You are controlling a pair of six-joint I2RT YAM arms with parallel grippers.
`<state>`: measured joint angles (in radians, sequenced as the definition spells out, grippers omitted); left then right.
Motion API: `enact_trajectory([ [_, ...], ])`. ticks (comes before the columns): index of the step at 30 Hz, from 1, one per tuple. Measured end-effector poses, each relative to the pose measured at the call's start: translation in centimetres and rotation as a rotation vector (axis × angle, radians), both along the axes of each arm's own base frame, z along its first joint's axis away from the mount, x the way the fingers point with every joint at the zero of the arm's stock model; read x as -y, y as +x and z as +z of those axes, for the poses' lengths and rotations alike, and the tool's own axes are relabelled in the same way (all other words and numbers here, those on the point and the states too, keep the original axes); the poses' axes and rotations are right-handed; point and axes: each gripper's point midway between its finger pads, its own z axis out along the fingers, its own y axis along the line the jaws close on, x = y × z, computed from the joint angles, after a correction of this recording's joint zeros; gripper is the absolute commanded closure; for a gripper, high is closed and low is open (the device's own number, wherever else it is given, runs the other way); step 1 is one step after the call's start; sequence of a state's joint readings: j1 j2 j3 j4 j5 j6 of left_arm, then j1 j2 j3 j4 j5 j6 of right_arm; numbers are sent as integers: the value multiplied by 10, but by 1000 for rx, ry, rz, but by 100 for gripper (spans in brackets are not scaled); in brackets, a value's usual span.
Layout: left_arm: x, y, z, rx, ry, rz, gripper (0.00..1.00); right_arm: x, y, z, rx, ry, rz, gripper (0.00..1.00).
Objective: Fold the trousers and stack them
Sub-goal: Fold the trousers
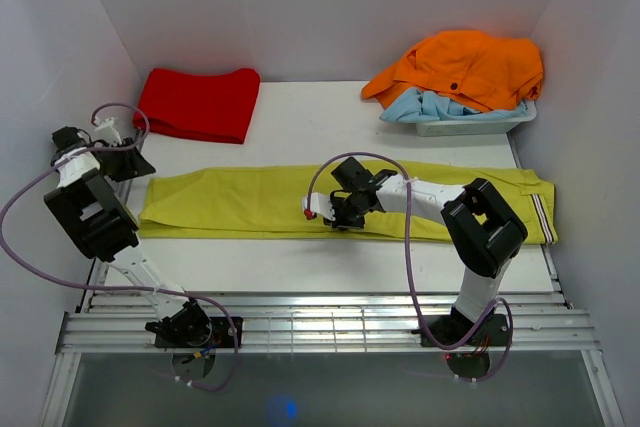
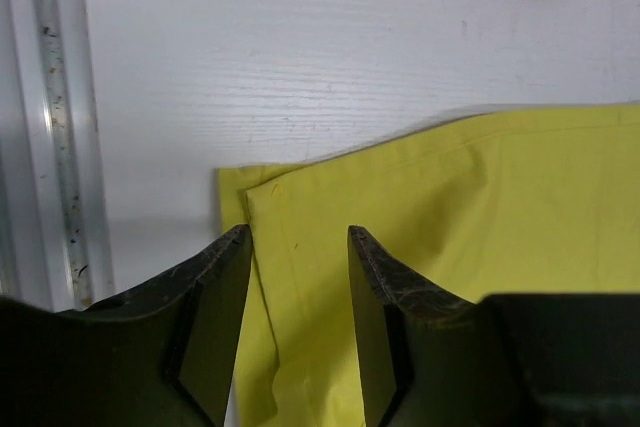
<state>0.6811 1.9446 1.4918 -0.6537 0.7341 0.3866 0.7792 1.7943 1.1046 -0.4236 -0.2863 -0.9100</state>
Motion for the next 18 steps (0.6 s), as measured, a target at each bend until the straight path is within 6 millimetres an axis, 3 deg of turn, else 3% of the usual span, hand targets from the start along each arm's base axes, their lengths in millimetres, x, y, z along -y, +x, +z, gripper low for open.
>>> enact_trajectory([
  [4, 11, 8, -31, -83, 7, 1, 47, 0, 0, 0, -2, 1, 1, 92],
  [7, 10, 11, -42, -113, 45, 8, 47, 0, 0, 0, -6, -1, 1, 92],
  [18, 7, 10, -56, -157, 97, 22, 53, -1, 0, 0, -13, -9, 5, 92],
])
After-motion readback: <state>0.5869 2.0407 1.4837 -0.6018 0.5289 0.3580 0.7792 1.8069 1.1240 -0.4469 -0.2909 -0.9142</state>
